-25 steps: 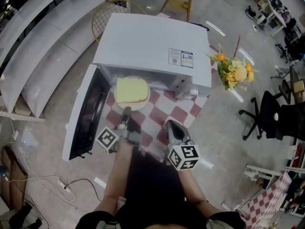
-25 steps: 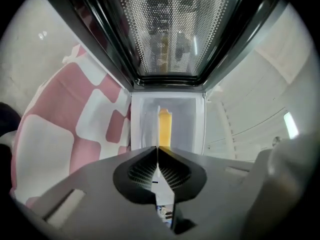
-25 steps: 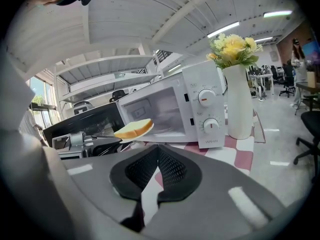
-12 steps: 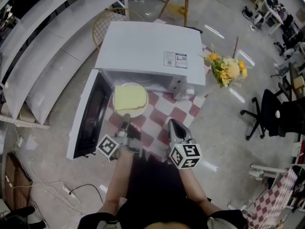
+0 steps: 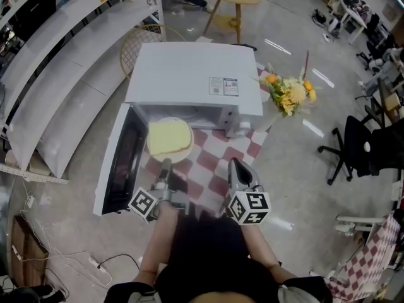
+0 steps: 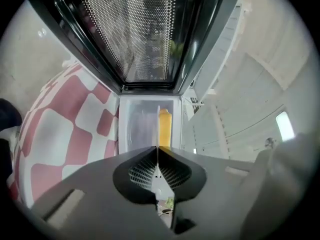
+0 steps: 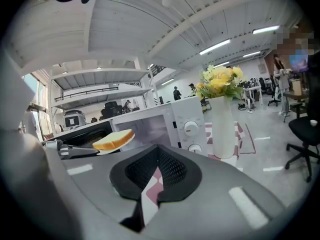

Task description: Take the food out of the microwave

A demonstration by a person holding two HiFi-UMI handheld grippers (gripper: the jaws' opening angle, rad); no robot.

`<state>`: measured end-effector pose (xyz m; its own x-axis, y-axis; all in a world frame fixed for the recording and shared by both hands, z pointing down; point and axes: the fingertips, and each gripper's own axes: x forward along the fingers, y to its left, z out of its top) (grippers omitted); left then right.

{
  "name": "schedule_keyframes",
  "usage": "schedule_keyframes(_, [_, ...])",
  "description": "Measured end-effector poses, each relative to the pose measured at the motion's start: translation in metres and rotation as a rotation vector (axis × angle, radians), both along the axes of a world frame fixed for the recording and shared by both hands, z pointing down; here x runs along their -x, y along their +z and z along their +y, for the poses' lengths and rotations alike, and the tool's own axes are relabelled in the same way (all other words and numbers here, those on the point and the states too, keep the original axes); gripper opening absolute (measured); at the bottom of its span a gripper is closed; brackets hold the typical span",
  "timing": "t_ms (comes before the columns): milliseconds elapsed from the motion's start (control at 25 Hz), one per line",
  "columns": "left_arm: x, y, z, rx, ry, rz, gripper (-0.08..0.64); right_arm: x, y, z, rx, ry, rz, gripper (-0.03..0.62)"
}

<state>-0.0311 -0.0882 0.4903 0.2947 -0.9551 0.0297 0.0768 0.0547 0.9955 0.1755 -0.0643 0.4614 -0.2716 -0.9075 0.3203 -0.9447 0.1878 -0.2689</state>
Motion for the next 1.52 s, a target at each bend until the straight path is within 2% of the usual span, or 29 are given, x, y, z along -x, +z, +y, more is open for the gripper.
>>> schedule_keyframes(200, [-0.001,-0.011,0.007,-0.026,-0.002,-0.002,0.017,-0.006,-0.012,0.003,-0.038,0.030,0.020,0.000])
schedule_keyframes(440, [0.003,-0.029,0.019,-0.069,-0.045,-0.017,0.017,-0.015,-0.027,0.015,-0.074,0.080,0.054,0.000])
schedule_keyframes(600, [0.000,-0.035,0.024,-0.098,-0.035,-0.026,0.017,-0.017,-0.030,0.022,-0.097,0.099,0.089,0.000])
schedule_keyframes(960, [-0.005,-0.030,0.031,-0.090,-0.025,-0.028,0.018,-0.007,-0.018,0.034,-0.088,0.109,0.113,0.000])
schedule_keyframes(1160, [-0.006,-0.032,0.027,-0.107,-0.009,-0.040,0.018,-0.009,-0.020,0.032,-0.102,0.114,0.123,0.000])
schedule_keyframes(1520, [-0.008,-0.027,0.022,-0.087,0.022,-0.051,0.018,-0.012,-0.018,0.026,-0.089,0.113,0.123,-0.002])
